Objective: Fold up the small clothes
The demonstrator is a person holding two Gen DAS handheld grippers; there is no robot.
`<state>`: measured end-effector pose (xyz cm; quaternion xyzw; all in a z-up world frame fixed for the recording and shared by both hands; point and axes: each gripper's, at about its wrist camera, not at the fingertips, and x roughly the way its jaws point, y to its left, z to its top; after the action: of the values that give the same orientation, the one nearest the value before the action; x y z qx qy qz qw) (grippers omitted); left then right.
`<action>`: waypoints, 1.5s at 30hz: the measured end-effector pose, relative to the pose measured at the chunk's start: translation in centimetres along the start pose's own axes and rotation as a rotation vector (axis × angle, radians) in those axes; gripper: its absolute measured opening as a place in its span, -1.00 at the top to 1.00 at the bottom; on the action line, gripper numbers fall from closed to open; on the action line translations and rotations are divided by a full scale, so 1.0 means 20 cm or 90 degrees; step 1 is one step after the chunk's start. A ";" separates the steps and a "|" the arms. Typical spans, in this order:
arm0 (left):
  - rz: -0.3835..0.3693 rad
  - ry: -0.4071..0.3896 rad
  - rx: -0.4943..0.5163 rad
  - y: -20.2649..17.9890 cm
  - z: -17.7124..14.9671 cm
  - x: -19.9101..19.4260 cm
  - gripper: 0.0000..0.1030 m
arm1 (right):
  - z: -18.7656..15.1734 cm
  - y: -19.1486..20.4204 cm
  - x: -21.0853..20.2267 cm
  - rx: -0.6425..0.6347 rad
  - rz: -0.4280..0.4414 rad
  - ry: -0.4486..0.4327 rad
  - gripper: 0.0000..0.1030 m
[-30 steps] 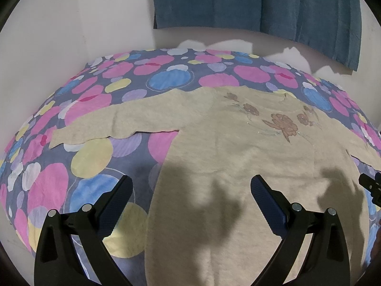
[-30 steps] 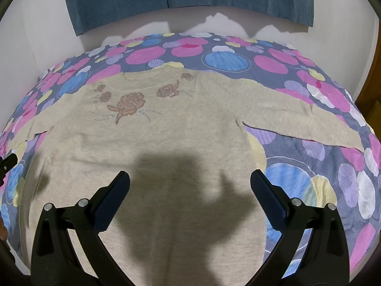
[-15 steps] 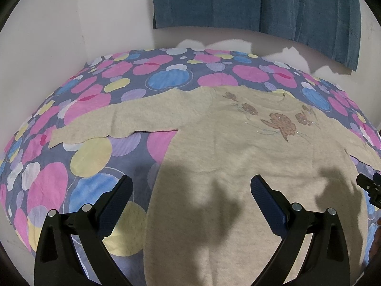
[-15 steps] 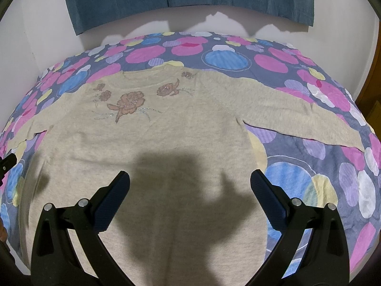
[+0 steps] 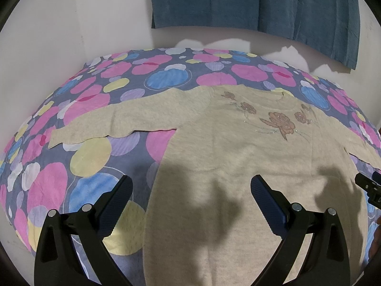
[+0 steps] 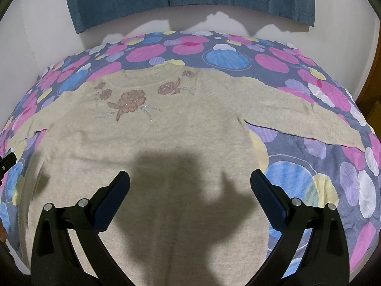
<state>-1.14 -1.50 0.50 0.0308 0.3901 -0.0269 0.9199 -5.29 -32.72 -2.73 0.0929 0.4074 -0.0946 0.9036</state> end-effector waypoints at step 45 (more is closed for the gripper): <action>-0.001 0.010 -0.001 0.08 0.00 0.11 -0.92 | 0.04 -1.06 -0.04 0.308 -0.011 -0.086 -0.89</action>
<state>0.50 0.11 -1.04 0.0296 0.3973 -0.0272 0.9168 -10.43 -53.21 -3.47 0.2965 0.3121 -0.2030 0.8795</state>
